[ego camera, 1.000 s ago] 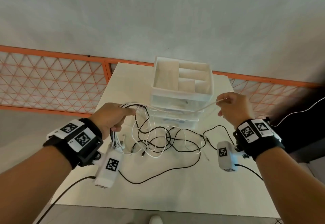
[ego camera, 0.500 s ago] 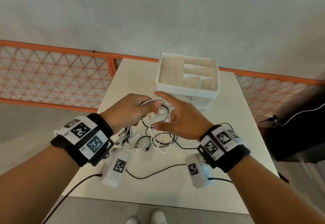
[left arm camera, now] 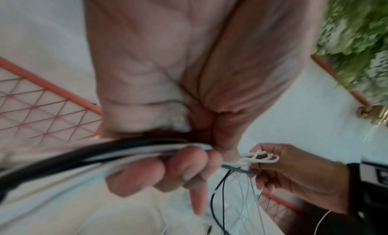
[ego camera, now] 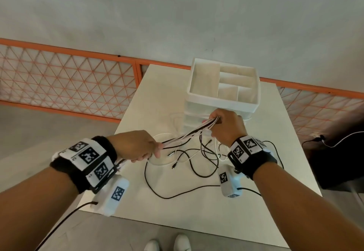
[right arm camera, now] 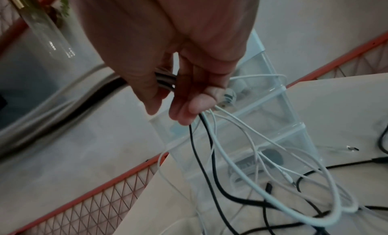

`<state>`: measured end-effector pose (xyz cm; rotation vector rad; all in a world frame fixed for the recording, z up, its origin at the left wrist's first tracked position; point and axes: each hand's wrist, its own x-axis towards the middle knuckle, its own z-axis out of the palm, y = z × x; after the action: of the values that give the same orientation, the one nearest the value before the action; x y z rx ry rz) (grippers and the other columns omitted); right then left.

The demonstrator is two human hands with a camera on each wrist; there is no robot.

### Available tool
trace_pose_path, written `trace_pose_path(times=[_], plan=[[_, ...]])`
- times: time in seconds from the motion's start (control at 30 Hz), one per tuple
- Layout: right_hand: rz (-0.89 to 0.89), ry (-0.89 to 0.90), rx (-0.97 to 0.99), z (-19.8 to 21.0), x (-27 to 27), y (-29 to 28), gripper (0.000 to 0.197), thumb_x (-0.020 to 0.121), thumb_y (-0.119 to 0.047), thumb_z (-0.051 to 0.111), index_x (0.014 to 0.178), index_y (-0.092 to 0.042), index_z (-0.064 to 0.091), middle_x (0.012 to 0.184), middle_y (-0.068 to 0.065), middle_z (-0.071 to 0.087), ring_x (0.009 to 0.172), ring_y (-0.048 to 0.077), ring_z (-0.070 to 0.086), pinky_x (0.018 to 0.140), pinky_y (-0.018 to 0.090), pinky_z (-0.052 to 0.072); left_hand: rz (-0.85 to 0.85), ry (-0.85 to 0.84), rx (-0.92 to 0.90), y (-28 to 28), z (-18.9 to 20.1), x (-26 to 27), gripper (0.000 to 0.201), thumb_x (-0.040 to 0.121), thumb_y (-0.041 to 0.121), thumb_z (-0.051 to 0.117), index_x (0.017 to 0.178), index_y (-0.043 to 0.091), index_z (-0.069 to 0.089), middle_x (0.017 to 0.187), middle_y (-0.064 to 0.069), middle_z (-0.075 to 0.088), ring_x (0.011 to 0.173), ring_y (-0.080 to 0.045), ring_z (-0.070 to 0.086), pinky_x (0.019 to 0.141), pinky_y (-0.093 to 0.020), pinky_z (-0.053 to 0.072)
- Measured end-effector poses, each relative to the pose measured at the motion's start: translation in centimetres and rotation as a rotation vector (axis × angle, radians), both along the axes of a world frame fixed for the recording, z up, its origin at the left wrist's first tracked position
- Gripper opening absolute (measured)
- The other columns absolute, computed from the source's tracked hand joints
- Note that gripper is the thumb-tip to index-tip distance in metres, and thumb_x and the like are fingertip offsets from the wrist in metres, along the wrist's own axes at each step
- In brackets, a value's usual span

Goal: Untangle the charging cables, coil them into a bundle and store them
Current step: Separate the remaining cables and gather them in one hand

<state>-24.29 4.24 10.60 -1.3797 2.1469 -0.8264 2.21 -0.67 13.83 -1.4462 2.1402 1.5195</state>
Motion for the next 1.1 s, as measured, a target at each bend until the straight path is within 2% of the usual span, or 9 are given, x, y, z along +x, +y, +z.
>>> trace_pose_path(times=[0.13,0.2,0.27,0.33,0.47,0.6,0.77,0.97,1.1], plan=[[-0.032,0.060,-0.006,-2.1,0.4,0.0,0.016,0.082,-0.021,0.066,0.081,-0.037,0.064,0.083,-0.013,0.070,0.094,0.022,0.068,0.090,0.035,0.054,0.060,-0.154,-0.104,0.0,-2.2,-0.9,0.029,0.101,0.020,0.050,0.094,0.004,0.073,0.059,0.008,0.053,0.052,-0.009,0.044,0.047,-0.017,0.032],[0.027,0.006,0.016,-2.7,0.5,0.8,0.036,0.082,-0.024,0.073,0.113,-0.039,0.062,0.102,-0.014,0.069,0.105,0.018,0.066,0.098,0.036,0.052,0.058,-0.223,-0.232,-0.1,-3.2,-1.0,0.035,0.102,0.023,0.044,0.094,0.006,0.073,0.081,-0.002,0.062,0.075,-0.018,0.060,0.063,-0.026,0.044],[0.108,-0.049,0.065,-3.3,0.9,2.0,0.076,0.082,-0.028,0.075,0.143,-0.049,0.034,0.117,-0.013,0.060,0.105,0.019,0.066,0.099,0.038,0.052,0.145,-0.174,-0.252,-0.6,-3.9,-1.0,0.034,0.102,0.023,0.044,0.090,0.005,0.071,0.089,-0.007,0.064,0.083,-0.025,0.062,0.071,-0.033,0.046],[0.140,-0.010,0.053,-4.5,1.2,3.3,0.088,0.084,-0.026,0.074,0.148,-0.053,0.020,0.114,-0.013,0.062,0.085,0.013,0.070,0.092,0.033,0.054,0.242,-0.087,-0.240,-0.9,-4.0,-1.0,0.032,0.101,0.022,0.044,0.082,0.009,0.067,0.078,-0.004,0.059,0.066,-0.019,0.054,0.057,-0.029,0.039],[0.127,0.025,-0.027,-6.6,1.7,5.2,0.065,0.084,-0.021,0.073,0.131,-0.046,0.037,0.089,-0.010,0.068,0.059,0.005,0.064,0.071,0.030,0.058,0.444,0.079,-0.203,-1.9,-4.1,-0.5,0.034,0.102,0.026,0.047,0.078,0.009,0.065,0.065,-0.005,0.046,0.055,-0.020,0.038,0.054,-0.029,0.029],[0.305,0.041,0.163,-9.5,2.7,6.4,0.022,0.083,-0.024,0.072,0.094,-0.040,0.062,0.082,-0.012,0.070,0.064,0.004,0.062,0.074,0.035,0.060,0.541,0.246,-0.106,-2.3,-3.7,0.2,0.035,0.097,0.036,0.058,0.082,0.004,0.062,0.064,-0.003,0.034,0.058,-0.019,0.031,0.055,-0.029,0.029],[0.522,0.246,0.473,-13.2,4.6,7.9,0.035,0.087,-0.029,0.067,0.123,-0.029,0.064,0.126,-0.008,0.058,0.114,0.017,0.058,0.100,0.034,0.048,0.476,0.327,-0.101,-2.1,-2.8,0.0,0.028,0.091,0.030,0.069,0.085,0.003,0.064,0.064,-0.003,0.031,0.055,-0.017,0.030,0.051,-0.026,0.032],[0.575,0.510,0.476,-14.0,5.5,8.2,0.028,0.092,-0.018,0.052,0.117,-0.013,0.064,0.123,0.005,0.059,0.114,0.027,0.053,0.098,0.033,0.039,0.444,0.323,-0.143,-1.8,-1.8,0.0,0.028,0.094,0.028,0.065,0.082,0.003,0.067,0.063,-0.002,0.034,0.057,-0.018,0.032,0.052,-0.026,0.031],[0.520,0.400,0.405,-13.7,4.2,8.8,0.035,0.091,-0.014,0.052,0.124,-0.025,0.056,0.127,0.000,0.049,0.106,0.029,0.056,0.088,0.034,0.048,0.493,0.336,-0.127,-2.0,-1.9,0.4,0.029,0.094,0.028,0.065,0.088,0.000,0.067,0.065,-0.002,0.032,0.057,-0.017,0.030,0.052,-0.025,0.030]])
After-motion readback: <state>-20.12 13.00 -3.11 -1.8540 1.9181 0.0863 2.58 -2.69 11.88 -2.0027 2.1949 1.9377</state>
